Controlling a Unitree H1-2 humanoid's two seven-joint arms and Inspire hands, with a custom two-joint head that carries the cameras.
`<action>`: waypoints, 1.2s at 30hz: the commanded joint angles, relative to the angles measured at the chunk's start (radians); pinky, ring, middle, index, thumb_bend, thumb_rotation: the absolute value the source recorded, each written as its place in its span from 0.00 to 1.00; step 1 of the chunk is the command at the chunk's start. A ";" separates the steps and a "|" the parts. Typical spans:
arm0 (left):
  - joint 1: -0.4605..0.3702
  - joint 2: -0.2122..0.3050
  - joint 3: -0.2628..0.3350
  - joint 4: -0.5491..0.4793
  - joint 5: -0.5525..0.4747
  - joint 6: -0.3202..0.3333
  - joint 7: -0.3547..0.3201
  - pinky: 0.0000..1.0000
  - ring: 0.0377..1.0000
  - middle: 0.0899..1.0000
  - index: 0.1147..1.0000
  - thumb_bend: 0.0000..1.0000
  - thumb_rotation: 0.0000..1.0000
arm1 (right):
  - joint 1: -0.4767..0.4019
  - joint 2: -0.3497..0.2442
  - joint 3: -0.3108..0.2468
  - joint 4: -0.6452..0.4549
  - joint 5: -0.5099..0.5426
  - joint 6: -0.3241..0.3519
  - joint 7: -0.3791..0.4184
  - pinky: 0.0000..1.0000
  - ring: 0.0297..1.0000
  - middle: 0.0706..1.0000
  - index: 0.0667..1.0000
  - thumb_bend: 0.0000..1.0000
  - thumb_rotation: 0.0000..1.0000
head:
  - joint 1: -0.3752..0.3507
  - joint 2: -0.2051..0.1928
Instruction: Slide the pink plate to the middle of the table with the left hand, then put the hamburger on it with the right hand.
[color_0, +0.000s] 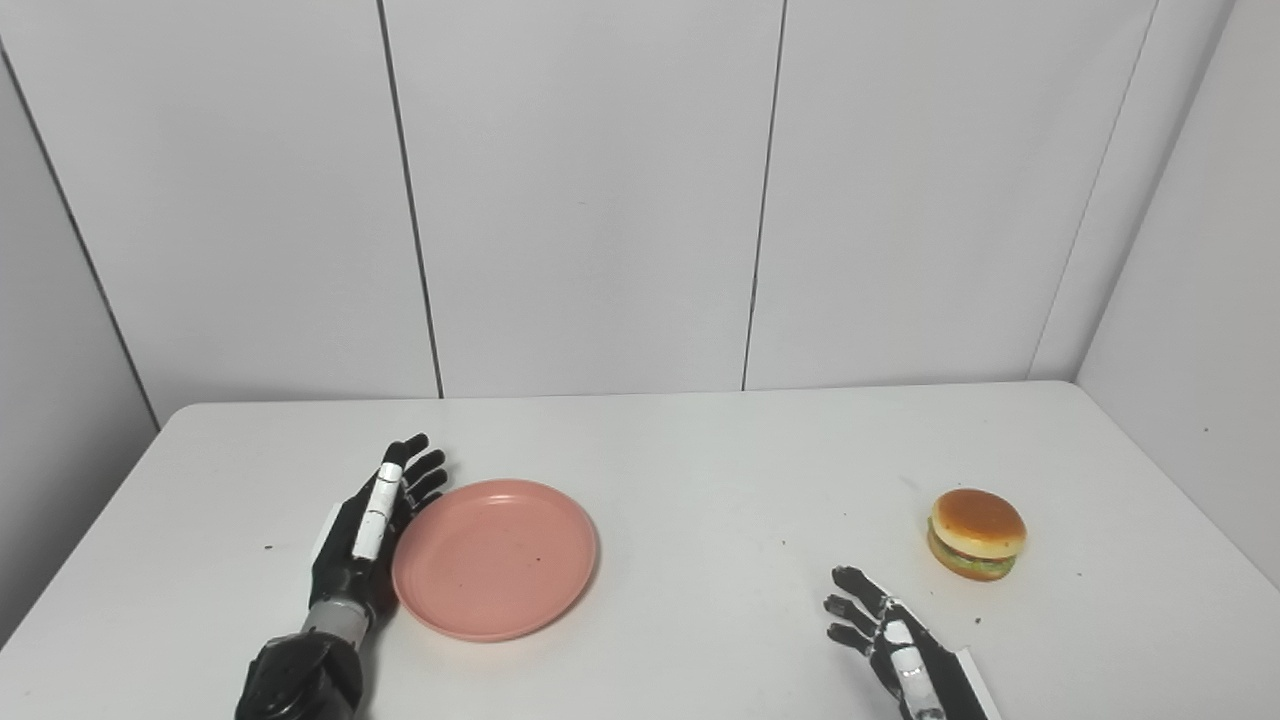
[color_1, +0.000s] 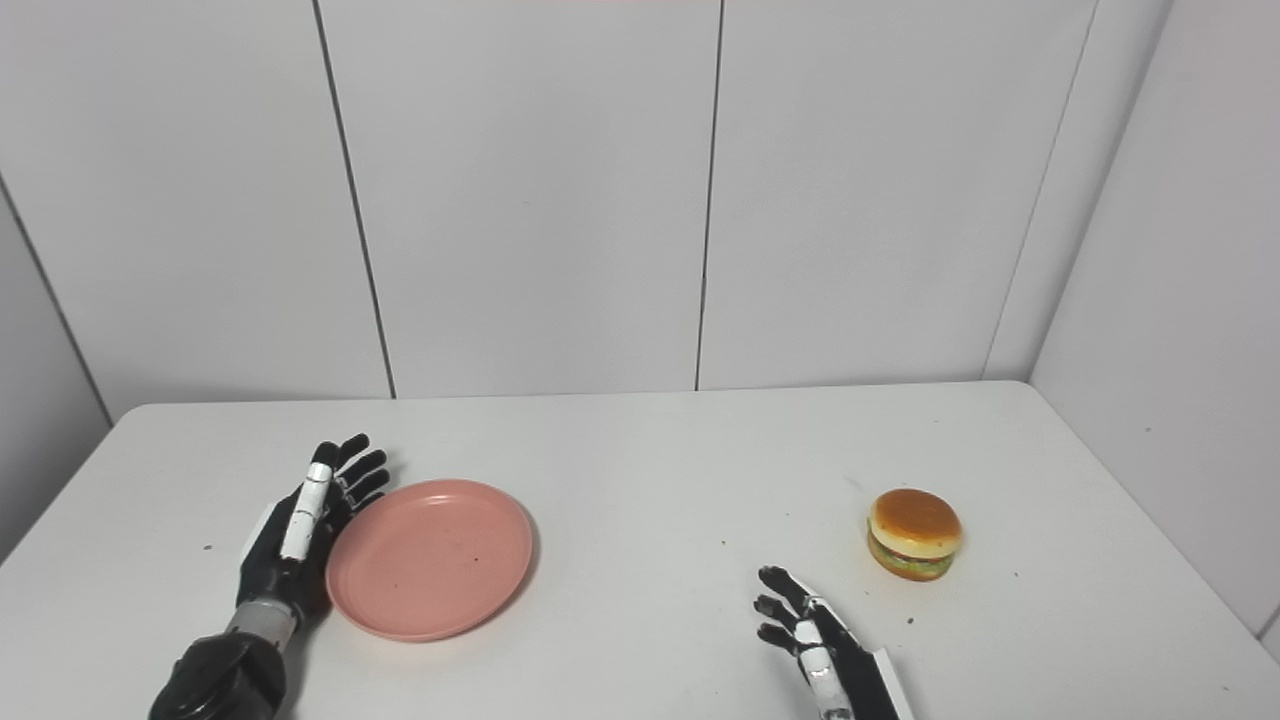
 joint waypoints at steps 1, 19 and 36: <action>-0.010 -0.006 -0.003 -0.032 0.008 0.012 0.016 0.88 0.86 0.82 0.80 0.89 0.78 | 0.001 0.046 0.039 0.032 -0.009 0.063 0.003 0.81 0.83 0.87 0.81 0.82 0.99 | -0.010 0.003; 0.049 -0.055 -0.031 -0.177 0.029 0.055 0.061 0.91 0.88 0.82 0.77 0.85 0.79 | -0.013 0.080 0.072 0.028 -0.036 0.089 -0.029 0.82 0.83 0.87 0.81 0.84 1.00 | -0.101 0.032; 0.007 -0.108 -0.045 -0.155 0.040 0.069 0.082 0.89 0.86 0.81 0.78 0.82 0.80 | -0.023 0.092 0.082 0.030 -0.043 0.103 -0.029 0.82 0.83 0.88 0.81 0.85 1.00 | -0.137 0.040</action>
